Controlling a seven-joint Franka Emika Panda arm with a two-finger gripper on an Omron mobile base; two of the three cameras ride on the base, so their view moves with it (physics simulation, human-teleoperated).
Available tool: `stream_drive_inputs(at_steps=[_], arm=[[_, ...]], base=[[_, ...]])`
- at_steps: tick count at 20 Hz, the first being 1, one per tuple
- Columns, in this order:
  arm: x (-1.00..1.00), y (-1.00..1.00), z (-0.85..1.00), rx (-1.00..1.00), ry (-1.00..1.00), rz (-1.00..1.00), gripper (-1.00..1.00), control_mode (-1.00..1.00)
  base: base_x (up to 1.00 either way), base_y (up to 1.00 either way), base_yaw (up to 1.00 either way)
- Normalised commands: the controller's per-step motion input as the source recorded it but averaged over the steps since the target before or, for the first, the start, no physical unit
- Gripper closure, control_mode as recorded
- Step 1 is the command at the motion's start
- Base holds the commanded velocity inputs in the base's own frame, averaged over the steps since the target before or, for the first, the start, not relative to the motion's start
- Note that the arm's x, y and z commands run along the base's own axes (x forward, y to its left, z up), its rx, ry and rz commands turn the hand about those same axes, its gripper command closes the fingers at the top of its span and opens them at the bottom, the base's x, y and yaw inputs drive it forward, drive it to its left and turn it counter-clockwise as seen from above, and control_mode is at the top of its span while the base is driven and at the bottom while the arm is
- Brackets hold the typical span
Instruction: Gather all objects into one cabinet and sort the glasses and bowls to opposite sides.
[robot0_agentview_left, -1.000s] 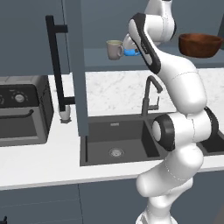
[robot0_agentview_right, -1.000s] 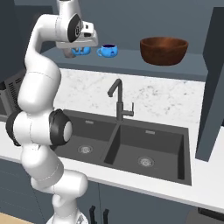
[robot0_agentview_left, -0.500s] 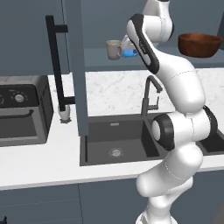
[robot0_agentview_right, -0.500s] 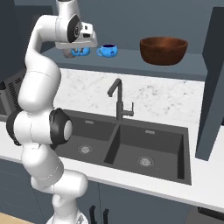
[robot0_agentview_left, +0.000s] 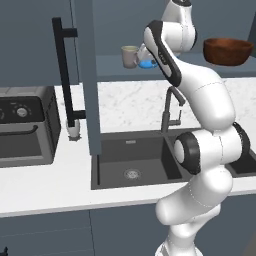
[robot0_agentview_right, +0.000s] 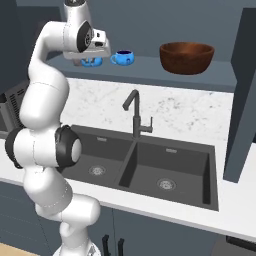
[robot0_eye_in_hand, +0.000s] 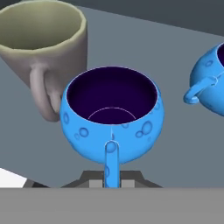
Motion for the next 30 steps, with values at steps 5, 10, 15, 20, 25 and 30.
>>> stream_drive_inputs(at_steps=[5, 10, 15, 20, 25, 30], arm=[[0.0, 0.0, -0.03, -0.01, -0.12, 0.0, 1.0, -1.0], [0.03, 0.0, -0.04, -0.05, -0.27, 0.0, 1.0, -1.0], [0.02, 0.0, -0.05, 0.0, -0.03, 0.0, 1.0, -1.0], [0.06, -0.04, -0.06, 0.0, 0.0, 0.0, 1.0, -1.0], [0.09, -0.13, -0.07, 0.0, 0.0, 0.0, 1.0, -1.0], [0.25, 0.0, 0.0, 0.0, 0.0, 0.0, 1.0, -1.0]], base=[[0.0, 0.0, 0.0], [0.0, 0.0, 0.0], [0.0, 0.0, 0.0], [0.0, 0.0, 0.0], [0.0, 0.0, 0.0], [0.0, 0.0, 0.0]])
